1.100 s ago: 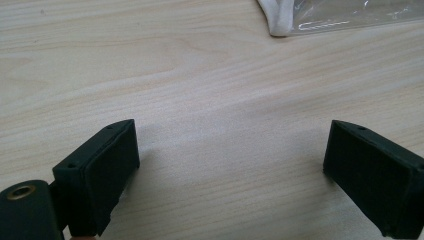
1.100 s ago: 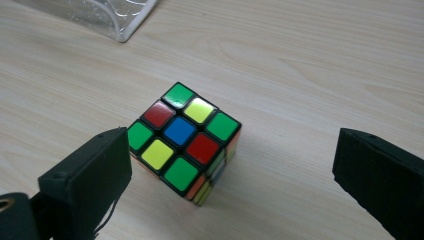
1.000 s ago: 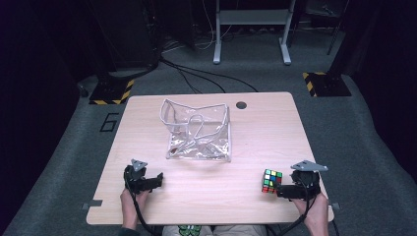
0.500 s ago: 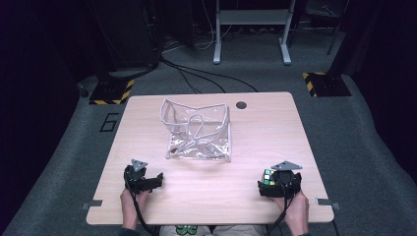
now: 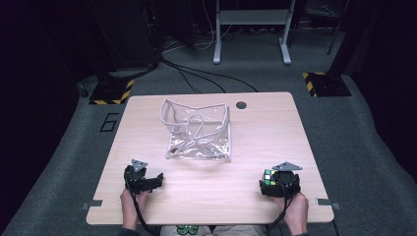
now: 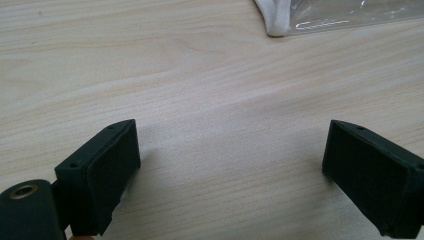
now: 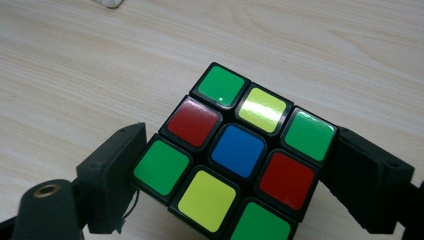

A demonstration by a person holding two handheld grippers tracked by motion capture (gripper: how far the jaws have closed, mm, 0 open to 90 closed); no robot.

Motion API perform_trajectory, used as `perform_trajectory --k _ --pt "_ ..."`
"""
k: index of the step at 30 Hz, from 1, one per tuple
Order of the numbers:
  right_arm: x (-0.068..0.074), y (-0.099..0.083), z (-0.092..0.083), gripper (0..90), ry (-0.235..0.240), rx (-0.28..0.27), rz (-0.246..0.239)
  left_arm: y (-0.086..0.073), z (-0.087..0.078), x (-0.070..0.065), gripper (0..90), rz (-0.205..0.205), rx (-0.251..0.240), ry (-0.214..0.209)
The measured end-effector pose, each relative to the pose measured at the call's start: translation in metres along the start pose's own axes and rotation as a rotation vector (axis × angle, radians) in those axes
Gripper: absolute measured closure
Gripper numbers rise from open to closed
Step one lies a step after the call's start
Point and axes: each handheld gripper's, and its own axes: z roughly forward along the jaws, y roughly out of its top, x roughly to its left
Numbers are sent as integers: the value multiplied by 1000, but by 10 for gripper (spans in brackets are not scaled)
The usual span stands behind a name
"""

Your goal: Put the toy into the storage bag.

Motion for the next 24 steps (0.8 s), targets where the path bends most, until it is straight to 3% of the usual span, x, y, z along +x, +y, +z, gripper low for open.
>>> perform_trajectory --k 7,16,24 --pt "-5 -3 0 150 25 -16 -4 0 0 0 82 1 0 -1" --pt "-12 -6 -1 148 7 -31 40 0 0 0 82 1 0 -1" --pt "-14 -7 -3 144 -17 -19 39 0 0 0 82 3 -2 -2"
